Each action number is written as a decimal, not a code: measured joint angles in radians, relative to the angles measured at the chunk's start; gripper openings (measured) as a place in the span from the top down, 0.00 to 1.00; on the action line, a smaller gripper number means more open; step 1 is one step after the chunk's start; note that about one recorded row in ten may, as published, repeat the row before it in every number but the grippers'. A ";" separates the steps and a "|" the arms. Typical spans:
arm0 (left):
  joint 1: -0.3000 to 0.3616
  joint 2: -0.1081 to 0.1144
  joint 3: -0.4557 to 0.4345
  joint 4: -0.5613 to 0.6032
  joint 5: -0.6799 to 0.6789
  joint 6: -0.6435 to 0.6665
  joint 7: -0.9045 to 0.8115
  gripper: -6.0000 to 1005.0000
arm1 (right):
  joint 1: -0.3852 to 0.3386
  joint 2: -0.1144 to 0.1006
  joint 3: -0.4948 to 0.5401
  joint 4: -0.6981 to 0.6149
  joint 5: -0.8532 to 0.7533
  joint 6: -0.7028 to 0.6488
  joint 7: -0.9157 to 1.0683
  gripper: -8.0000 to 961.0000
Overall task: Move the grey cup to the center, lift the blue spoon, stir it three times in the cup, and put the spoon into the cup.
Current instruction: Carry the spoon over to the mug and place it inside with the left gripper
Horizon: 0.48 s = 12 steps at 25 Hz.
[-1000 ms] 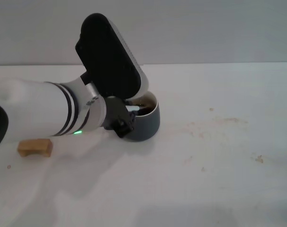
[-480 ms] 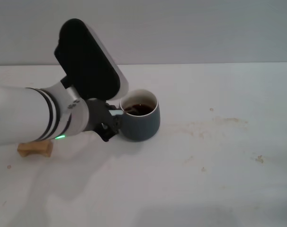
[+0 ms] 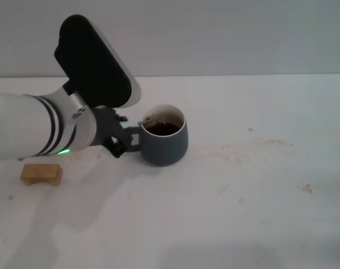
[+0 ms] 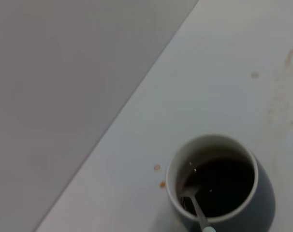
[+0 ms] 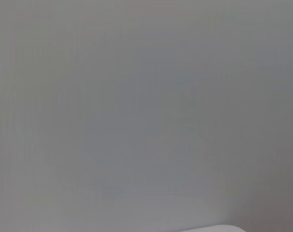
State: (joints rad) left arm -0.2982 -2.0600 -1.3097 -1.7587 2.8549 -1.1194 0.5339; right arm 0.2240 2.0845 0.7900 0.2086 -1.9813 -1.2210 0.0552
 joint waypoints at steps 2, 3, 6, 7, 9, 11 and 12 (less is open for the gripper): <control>0.000 0.000 0.000 0.000 0.000 0.000 0.000 0.82 | 0.000 0.000 0.000 0.000 0.000 0.000 0.000 0.99; 0.000 0.000 0.000 0.000 0.000 0.000 0.000 0.82 | 0.000 0.000 0.000 0.000 0.000 0.000 0.000 0.99; -0.013 -0.001 0.000 0.009 0.000 0.013 0.001 0.82 | 0.001 0.000 0.000 0.000 0.000 0.000 0.000 0.99; -0.061 -0.002 0.010 0.045 -0.006 0.030 0.001 0.82 | 0.001 0.000 0.000 0.000 0.000 0.000 0.000 0.99; -0.061 -0.002 0.010 0.045 -0.006 0.030 0.001 0.82 | 0.001 0.000 0.000 0.000 0.000 0.000 0.000 0.99; -0.092 -0.004 0.035 0.069 -0.009 0.043 0.002 0.82 | 0.000 0.000 0.000 0.000 0.000 0.000 0.000 0.99; -0.093 -0.005 0.037 0.069 -0.009 0.043 0.001 0.82 | -0.001 0.000 0.000 0.000 0.000 0.000 0.000 0.99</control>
State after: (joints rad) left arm -0.3916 -2.0647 -1.2724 -1.6895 2.8461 -1.0766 0.5353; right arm 0.2226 2.0846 0.7900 0.2086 -1.9811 -1.2210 0.0552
